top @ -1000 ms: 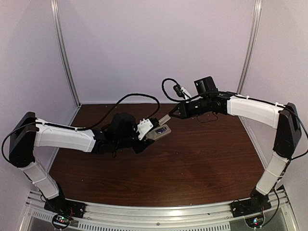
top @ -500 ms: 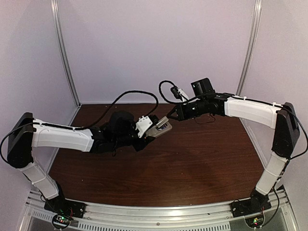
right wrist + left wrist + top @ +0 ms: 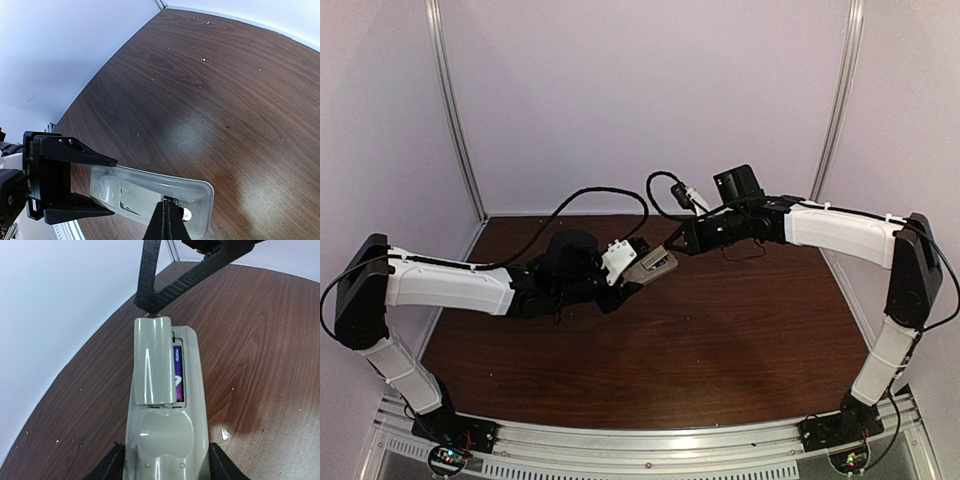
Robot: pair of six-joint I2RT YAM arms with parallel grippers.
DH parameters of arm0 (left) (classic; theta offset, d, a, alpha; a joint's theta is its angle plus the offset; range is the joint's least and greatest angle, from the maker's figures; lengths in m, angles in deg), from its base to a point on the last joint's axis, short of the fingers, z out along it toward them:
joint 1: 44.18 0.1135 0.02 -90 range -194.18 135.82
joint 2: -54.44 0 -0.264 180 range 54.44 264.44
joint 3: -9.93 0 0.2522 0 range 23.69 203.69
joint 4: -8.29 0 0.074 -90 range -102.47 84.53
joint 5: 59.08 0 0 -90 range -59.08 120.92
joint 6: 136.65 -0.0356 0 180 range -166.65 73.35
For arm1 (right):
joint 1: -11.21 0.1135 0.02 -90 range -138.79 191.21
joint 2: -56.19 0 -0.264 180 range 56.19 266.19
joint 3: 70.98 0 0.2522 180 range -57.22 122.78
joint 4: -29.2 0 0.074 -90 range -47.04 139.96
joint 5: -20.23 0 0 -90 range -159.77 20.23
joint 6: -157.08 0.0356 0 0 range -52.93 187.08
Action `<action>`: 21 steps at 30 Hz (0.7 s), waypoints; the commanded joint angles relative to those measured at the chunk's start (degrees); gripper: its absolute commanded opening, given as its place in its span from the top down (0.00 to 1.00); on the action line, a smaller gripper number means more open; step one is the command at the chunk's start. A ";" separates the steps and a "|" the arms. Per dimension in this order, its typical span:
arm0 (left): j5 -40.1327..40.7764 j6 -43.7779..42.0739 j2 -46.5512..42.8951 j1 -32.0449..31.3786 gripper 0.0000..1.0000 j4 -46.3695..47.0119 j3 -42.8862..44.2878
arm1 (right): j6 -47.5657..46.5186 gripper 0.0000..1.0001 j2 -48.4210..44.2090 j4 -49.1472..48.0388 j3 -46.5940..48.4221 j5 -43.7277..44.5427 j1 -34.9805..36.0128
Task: Load the batteries into the remote control
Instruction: Load the battery cover onto the remote control without the battery cover.
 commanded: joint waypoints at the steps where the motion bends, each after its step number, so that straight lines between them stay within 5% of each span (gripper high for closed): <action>1: 0.73 0.63 -2.27 0.30 1.00 3.95 0.70 | -0.59 1.00 -0.35 -0.12 -0.90 1.50 0.37; 21: 1.72 0.11 -1.91 0.33 1.00 4.09 0.79 | -1.34 1.00 -0.85 0.41 -1.06 1.06 0.37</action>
